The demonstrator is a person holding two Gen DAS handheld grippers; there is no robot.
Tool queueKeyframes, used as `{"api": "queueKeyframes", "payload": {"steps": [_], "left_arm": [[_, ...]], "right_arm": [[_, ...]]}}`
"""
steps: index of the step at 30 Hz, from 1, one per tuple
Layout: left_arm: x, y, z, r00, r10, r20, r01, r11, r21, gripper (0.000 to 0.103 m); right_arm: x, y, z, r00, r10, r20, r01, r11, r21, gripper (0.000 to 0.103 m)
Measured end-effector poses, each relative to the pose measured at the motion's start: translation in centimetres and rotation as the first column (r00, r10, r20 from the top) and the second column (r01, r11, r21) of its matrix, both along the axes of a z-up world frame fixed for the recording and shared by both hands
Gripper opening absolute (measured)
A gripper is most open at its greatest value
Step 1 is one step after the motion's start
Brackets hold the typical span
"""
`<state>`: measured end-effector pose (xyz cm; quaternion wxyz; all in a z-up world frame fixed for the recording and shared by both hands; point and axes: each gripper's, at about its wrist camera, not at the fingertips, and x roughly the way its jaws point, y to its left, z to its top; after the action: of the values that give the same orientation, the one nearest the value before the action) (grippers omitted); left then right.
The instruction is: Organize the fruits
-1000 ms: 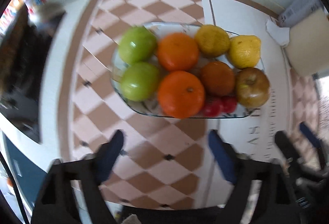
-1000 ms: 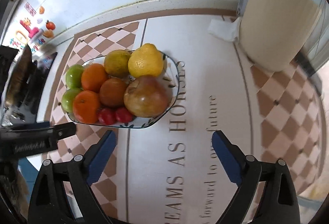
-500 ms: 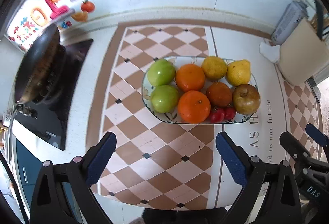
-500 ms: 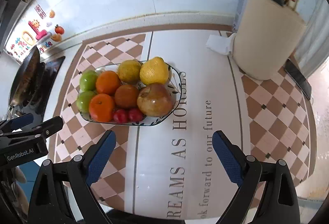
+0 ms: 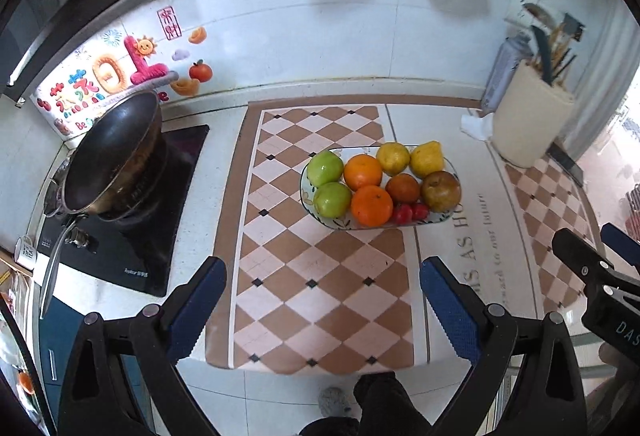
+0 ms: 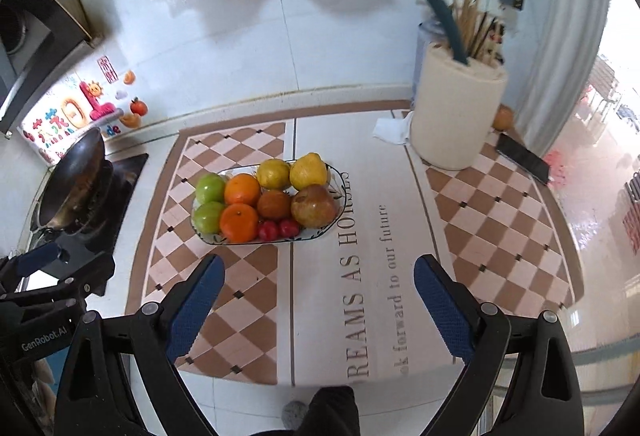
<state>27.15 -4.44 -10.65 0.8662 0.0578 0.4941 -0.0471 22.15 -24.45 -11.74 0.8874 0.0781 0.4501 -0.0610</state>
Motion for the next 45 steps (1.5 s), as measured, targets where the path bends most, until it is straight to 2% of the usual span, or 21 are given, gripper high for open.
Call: {"api": "queueKeyframes", "payload": {"steps": [13,24,35,45], "left_arm": [[-8.8,1.9,6.2,0.992,0.009,0.123,-0.004,0.999,-0.045,0.099],[-14.6,2.1,9.6,0.984,0.034,0.176,-0.023,0.998,-0.066,0.099],[-16.5,1.6,10.1,0.981,0.043,0.187,-0.03,0.997,-0.071,0.099],[-13.7,1.1,8.8,0.983,0.062,0.171,-0.055,0.997,-0.05,0.099]], "right_arm": [[-11.5,2.6,7.1,0.994,0.035,0.107,-0.033,0.999,-0.015,0.098],[-17.5,2.1,12.0,0.98,0.075,0.183,-0.071,0.997,-0.029,0.098],[-19.2,2.0,12.9,0.976,0.113,0.184,-0.113,0.994,-0.011,0.098],[-15.0,0.9,11.5,0.98,0.082,0.183,-0.078,0.997,-0.029,0.099]]}}
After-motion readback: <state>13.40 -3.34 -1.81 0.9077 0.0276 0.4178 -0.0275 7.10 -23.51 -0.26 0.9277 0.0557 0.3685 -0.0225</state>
